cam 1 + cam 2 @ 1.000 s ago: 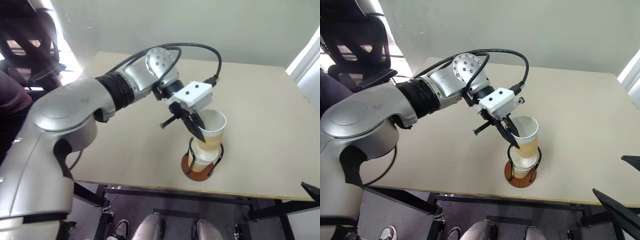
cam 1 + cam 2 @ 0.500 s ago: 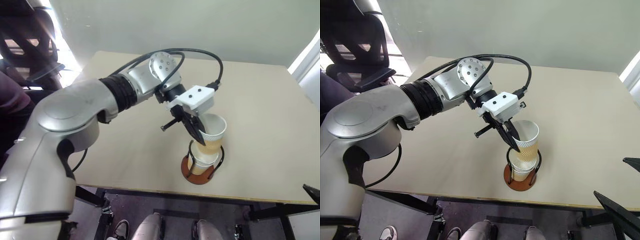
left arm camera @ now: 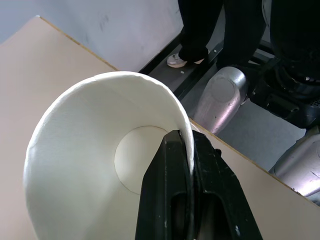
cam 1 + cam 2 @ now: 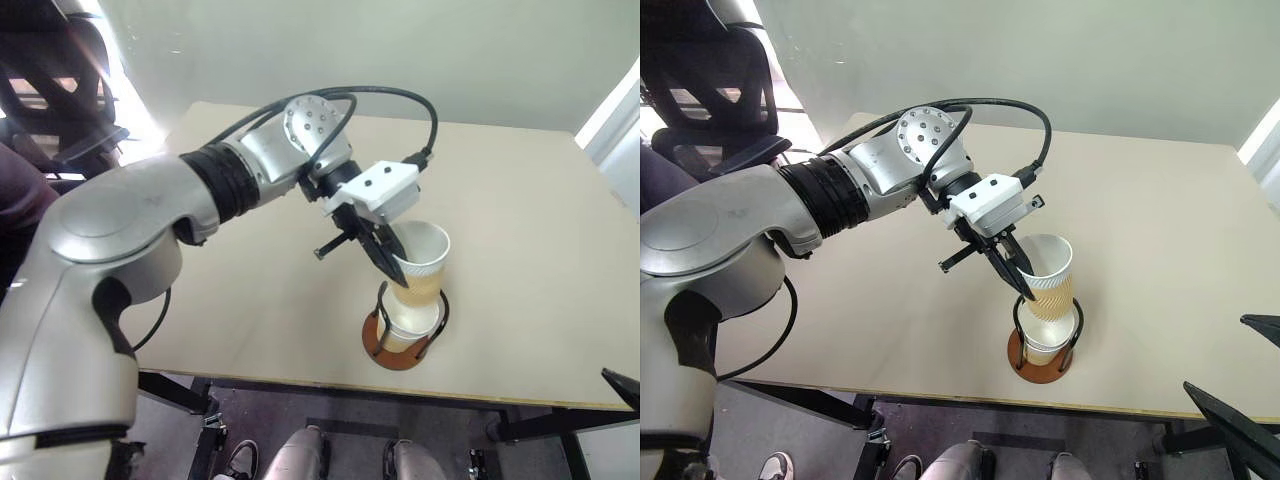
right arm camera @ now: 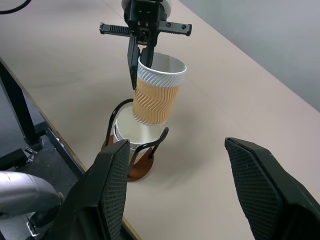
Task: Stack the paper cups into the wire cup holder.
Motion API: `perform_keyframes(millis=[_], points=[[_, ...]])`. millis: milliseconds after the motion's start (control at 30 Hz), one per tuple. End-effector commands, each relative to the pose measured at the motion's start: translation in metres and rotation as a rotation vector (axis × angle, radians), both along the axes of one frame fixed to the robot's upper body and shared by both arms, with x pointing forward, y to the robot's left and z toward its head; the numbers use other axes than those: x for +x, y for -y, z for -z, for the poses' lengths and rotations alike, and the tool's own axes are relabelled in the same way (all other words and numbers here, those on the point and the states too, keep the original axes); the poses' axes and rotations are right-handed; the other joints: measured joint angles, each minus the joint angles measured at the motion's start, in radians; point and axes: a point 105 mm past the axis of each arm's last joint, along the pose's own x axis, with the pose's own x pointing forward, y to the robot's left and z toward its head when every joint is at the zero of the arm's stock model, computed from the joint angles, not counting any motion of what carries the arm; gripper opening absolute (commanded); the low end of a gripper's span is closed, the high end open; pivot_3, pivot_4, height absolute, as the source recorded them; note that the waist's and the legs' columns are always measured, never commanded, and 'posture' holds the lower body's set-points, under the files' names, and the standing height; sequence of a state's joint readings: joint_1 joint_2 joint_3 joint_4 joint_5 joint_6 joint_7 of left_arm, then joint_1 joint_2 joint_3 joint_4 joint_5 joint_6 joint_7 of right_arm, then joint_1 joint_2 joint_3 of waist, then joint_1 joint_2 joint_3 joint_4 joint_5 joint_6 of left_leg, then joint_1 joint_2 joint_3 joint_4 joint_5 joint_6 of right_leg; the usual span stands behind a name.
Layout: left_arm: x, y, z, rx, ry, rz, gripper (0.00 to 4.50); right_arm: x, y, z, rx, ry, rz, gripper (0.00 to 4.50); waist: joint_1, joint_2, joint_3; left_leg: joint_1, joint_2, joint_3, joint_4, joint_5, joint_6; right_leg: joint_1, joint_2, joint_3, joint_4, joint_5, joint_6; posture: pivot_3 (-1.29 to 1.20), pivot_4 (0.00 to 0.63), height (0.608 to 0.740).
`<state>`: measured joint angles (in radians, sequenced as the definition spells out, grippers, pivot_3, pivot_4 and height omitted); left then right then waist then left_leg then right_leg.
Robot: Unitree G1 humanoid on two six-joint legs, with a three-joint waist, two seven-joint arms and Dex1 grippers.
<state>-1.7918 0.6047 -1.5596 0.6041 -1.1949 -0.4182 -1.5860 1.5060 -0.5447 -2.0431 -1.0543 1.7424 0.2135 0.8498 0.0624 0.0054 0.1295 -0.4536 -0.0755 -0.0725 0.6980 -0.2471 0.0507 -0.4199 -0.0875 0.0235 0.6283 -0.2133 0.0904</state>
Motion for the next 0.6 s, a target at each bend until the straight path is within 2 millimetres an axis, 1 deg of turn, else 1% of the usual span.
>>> perform_keyframes(millis=[33,133,333,600], points=[[-0.007,0.001,-0.009,0.006,0.022,0.052,0.05,0.001,0.001,-0.004,-0.003,0.030,0.001,3.09,0.000,0.000,0.000,0.000,0.000,0.000,0.000,0.000,0.000,0.000,0.000,0.000,0.000,0.000,0.000,0.00,0.150,0.740],[-0.008,0.003,-0.005,0.018,0.011,0.059,0.05,0.001,0.000,-0.004,-0.004,0.031,-0.002,3.09,0.000,0.000,0.000,0.000,0.000,0.000,0.000,0.000,0.000,0.000,0.000,0.000,0.000,0.000,0.000,0.00,0.150,0.740],[-0.006,0.002,0.011,0.080,0.028,0.080,0.05,0.000,0.000,-0.005,-0.008,0.032,0.006,3.09,0.000,-0.001,0.000,0.000,0.000,0.000,0.000,0.000,0.000,0.000,0.000,0.000,0.000,0.000,0.000,0.00,0.150,0.740],[0.002,0.008,0.024,0.112,0.078,0.088,0.05,-0.001,-0.001,-0.007,-0.009,0.033,0.011,3.09,0.000,-0.001,0.001,0.000,0.000,0.000,0.000,0.000,0.000,0.002,-0.001,-0.001,0.001,0.000,0.000,0.00,0.150,0.740]])
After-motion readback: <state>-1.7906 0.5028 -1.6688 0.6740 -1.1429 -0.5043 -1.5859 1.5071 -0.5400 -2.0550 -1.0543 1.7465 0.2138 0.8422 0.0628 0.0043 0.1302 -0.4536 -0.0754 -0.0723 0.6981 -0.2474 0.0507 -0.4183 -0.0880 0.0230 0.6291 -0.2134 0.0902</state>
